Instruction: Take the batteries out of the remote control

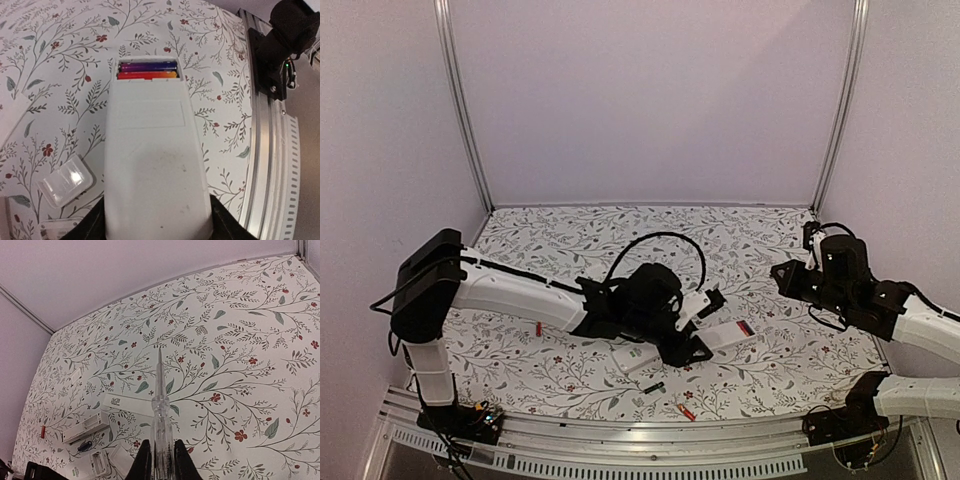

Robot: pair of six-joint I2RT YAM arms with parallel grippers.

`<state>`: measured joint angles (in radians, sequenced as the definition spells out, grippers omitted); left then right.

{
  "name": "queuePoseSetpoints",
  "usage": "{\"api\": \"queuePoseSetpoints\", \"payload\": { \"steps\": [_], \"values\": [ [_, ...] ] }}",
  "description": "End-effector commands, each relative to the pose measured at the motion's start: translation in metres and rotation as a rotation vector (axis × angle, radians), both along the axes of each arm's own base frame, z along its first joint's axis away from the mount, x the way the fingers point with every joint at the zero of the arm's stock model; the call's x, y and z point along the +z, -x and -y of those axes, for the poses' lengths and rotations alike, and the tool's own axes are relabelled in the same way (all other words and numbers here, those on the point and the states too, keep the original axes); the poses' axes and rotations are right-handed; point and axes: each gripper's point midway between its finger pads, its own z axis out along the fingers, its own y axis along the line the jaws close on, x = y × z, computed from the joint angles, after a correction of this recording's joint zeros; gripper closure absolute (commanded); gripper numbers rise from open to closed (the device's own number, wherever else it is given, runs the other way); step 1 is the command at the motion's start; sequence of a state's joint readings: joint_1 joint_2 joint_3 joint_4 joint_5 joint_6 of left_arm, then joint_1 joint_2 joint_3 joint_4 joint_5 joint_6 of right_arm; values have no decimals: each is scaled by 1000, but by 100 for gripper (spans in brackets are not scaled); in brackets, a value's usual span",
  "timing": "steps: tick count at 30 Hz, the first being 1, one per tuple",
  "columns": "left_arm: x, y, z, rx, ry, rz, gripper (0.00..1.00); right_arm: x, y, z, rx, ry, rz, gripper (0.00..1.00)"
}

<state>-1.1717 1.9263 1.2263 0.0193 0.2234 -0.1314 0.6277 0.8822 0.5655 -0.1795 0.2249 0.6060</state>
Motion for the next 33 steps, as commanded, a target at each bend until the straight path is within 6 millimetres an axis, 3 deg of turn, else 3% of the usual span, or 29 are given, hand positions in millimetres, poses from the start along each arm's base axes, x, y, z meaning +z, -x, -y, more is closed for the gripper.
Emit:
{"api": "queuePoseSetpoints", "payload": {
  "steps": [1, 5, 17, 20, 28, 33],
  "values": [
    [-16, 16, -9, -58, -37, -6, 89, 8, 2, 1, -2, -15, 3, 100],
    [-38, 19, -20, -43, -89, -18, 91, 8, 2, 0, 0, -19, -3, 100],
    [-75, 18, -48, 41, -182, -42, 88, 4, -1, -6, 15, -25, -20, 100],
    [-81, 17, -52, 52, -200, -39, 77, 2, -1, -7, 20, -23, -26, 100],
    [-78, 12, -53, 55, -213, -10, 32, -7, 7, -5, 45, 22, -73, 100],
    [-69, 14, -55, 30, -240, 2, 21, -12, 18, -6, 85, 36, -113, 100]
  ]
}}
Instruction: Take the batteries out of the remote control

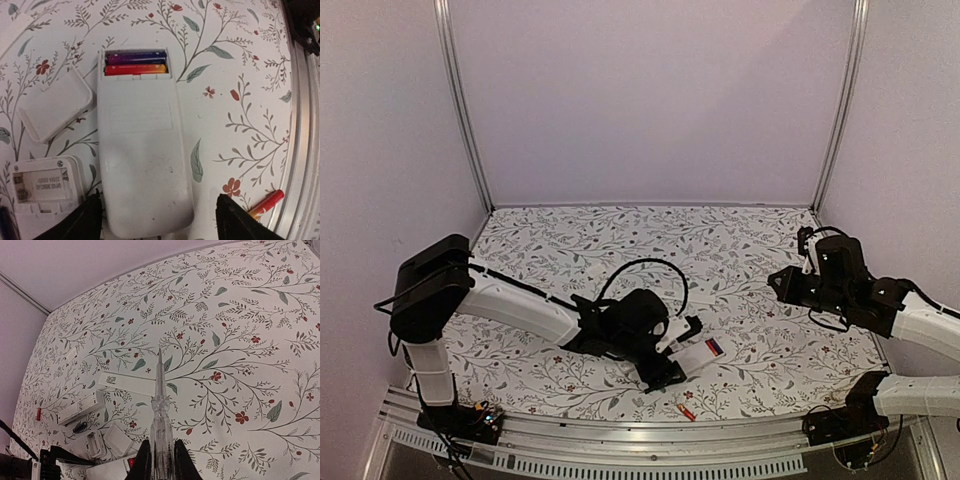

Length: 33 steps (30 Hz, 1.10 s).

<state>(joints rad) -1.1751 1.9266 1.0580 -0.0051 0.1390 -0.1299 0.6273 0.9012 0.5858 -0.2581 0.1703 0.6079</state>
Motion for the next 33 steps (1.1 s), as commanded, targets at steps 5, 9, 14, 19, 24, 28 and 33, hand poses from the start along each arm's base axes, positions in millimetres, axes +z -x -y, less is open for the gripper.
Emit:
{"api": "queuePoseSetpoints", "payload": {
  "steps": [5, 9, 14, 19, 24, 28, 33],
  "values": [
    [23, 2, 4, -62, -43, 46, 18, -4, 29, -19, 193, -10, -88, 100],
    [26, -1, 15, -100, -67, 58, 17, -20, 50, -35, 327, -36, -176, 100],
    [14, -6, 22, -128, -107, 76, 17, -41, 68, -40, 400, -36, -271, 100],
    [4, -18, 24, -112, -128, 105, 15, -48, 84, -45, 471, -45, -330, 100],
    [-3, -19, 27, -124, -127, 98, 15, -54, 90, -44, 482, -43, -365, 100],
    [-2, -20, 29, -134, -121, 108, 14, -57, 91, -44, 468, -41, -399, 100],
    [-6, -19, 31, -156, -116, 101, 15, -66, 96, -46, 469, -32, -443, 100]
  ]
}}
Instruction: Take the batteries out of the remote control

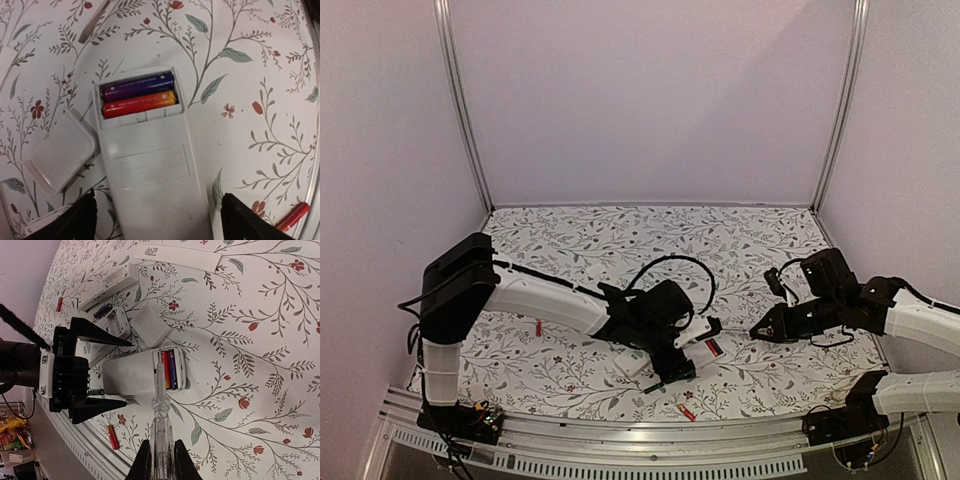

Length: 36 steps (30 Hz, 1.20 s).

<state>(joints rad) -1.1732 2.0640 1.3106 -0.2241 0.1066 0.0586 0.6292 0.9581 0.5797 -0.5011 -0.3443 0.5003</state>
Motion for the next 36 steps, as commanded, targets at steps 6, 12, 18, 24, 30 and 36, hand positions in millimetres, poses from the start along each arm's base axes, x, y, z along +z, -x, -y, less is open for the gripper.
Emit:
{"api": "queuePoseSetpoints", "payload": {
  "steps": [6, 12, 18, 24, 30, 36],
  "values": [
    [-3, -4, 10, -44, 11, 14, 19, -17, 15, -3, 28, 53, -76, 100],
    [-10, -1, 8, -60, -1, 11, 30, -25, 18, -5, 36, 94, -97, 100],
    [-13, -2, 5, -66, -9, 18, 39, -28, 18, -5, 37, 132, -106, 100],
    [-15, -1, 3, -70, -9, 21, 46, -35, 19, -4, 29, 163, -136, 100],
    [-17, 1, 0, -75, -8, 19, 53, -51, 26, -4, -7, 179, -232, 100],
    [-19, 1, -2, -77, -6, 15, 58, -59, 31, -24, 7, 59, -306, 100]
  ]
}}
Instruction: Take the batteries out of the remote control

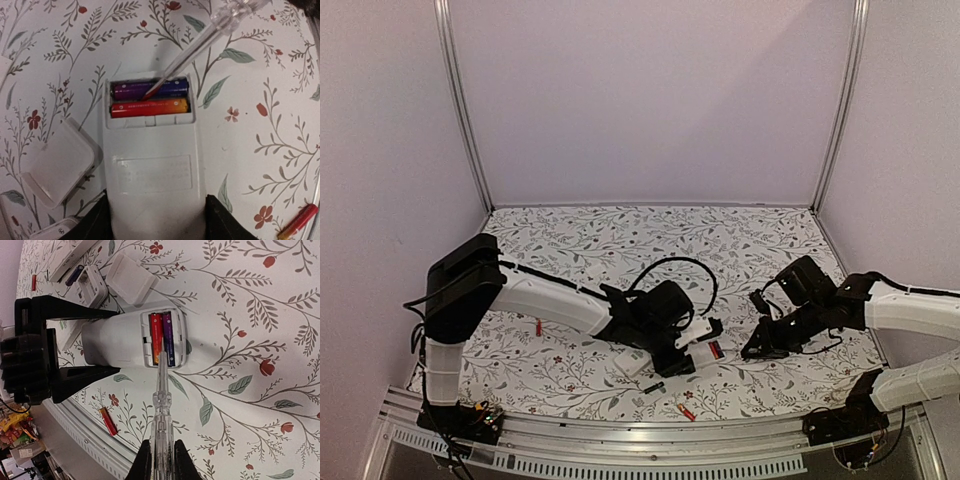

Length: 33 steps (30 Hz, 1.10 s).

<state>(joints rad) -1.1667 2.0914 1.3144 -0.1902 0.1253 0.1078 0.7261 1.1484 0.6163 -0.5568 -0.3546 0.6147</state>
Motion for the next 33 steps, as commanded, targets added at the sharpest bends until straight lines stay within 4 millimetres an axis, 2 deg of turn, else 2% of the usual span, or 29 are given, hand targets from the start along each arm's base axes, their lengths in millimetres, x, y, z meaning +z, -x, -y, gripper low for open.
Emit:
{"api": "queuePoseSetpoints", "payload": {
  "steps": [1, 10, 16, 23, 28, 30, 33],
  "values": [
    [-12, 3, -8, -33, -17, -3, 59, -18, 6, -13, -7, -68, -79, 100],
    [-15, -4, -16, -21, -25, 14, 62, 5, 3, -22, 18, -319, -136, 100],
    [-19, -11, -21, -2, -41, 31, 63, 35, 3, -35, 71, -480, -120, 100],
    [-25, -23, -28, 33, -72, 55, 65, 60, -5, -27, 35, -553, -88, 100],
    [-29, -30, -33, 55, -87, 60, 66, 58, -8, -20, -6, -519, -74, 100],
    [-28, -33, -33, 60, -84, 62, 66, 48, -14, -10, -64, -423, -64, 100],
    [-25, -31, -34, 52, -72, 61, 66, 24, -22, 21, -135, -170, -29, 100]
  ]
}}
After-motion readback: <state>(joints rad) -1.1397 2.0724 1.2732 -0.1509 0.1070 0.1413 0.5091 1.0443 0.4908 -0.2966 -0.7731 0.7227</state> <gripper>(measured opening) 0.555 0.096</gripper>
